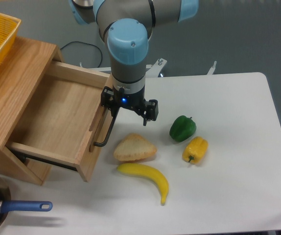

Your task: Slide open the top drawer

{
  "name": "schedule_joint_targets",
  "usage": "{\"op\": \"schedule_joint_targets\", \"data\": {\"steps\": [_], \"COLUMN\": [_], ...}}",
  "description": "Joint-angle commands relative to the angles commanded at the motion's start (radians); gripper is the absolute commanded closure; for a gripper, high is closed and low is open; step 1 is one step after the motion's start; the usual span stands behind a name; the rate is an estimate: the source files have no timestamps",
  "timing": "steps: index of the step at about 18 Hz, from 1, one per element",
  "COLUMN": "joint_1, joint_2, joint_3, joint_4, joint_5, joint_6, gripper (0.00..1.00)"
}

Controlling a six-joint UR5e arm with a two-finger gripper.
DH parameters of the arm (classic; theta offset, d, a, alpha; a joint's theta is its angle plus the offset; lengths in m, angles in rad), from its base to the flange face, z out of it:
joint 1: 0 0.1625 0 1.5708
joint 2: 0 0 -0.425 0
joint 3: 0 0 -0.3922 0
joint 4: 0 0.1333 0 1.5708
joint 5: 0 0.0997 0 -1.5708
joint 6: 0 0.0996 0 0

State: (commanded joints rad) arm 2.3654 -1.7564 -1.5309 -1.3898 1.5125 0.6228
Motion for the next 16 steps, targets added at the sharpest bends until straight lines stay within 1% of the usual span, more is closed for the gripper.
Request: {"op": "schedule_joint_targets", "data": {"steps": [4, 8, 10, 16], "joint_1": [0.000, -0.002, 0.002, 0.041], "joint_2": [0.017, 0.018, 0.021, 0.026], "joint_3": [0.002, 0.006, 0.008, 0.040], "joint_4": [-0.002, -0.005, -0.005, 0.000], "joint_5": [-0.023, -0.031, -0.057, -0.055], "joint_6": [-0.005, -0.009, -0.011, 0.001], "gripper": [0.00, 0.00, 0.00, 0.00]}}
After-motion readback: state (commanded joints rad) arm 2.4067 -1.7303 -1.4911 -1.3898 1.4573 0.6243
